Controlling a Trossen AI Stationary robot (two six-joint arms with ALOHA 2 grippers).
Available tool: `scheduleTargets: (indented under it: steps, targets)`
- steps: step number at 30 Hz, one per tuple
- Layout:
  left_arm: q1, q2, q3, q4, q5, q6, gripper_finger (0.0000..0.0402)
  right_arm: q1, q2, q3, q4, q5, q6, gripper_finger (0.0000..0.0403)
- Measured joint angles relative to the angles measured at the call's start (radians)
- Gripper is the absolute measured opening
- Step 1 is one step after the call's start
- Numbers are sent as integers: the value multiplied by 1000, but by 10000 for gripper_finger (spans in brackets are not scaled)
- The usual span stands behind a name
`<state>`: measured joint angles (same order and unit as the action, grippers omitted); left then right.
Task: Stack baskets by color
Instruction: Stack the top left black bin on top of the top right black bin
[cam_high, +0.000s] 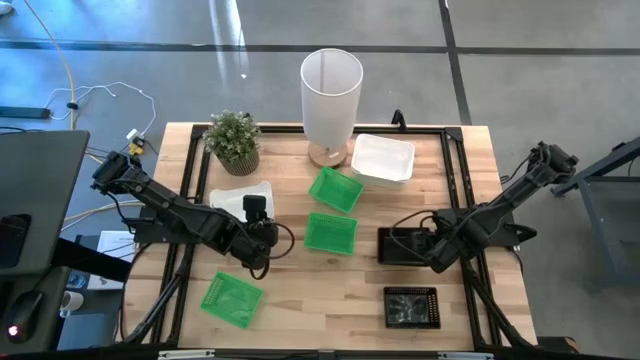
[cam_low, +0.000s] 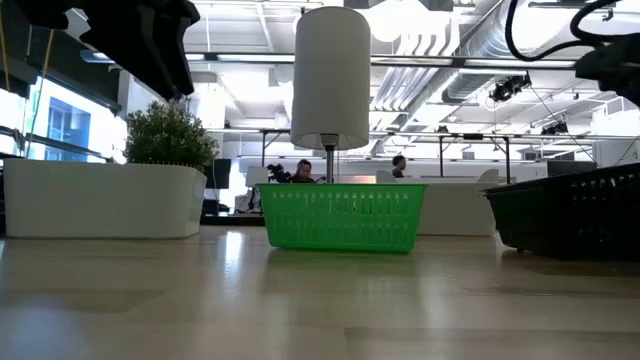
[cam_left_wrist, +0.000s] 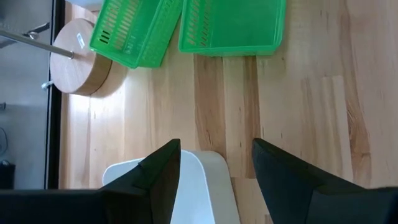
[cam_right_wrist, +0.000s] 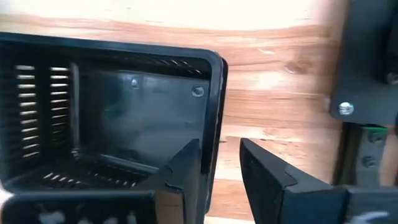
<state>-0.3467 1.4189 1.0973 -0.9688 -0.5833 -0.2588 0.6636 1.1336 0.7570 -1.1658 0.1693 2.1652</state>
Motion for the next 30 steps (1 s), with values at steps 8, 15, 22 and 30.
scheduleTargets:
  steps: [8,15,22,30]
  targets:
    - [0,0,0,0,5,-1,184,0,56,0,0,-32,-27,83]
    - [0,0,0,1,5,-3,184,0,87,0,3,-103,-58,83]
    - [0,0,0,1,5,-2,184,0,84,44,-16,-26,-106,83]
    - [0,0,0,4,5,-3,184,0,84,118,-158,-20,-106,83]
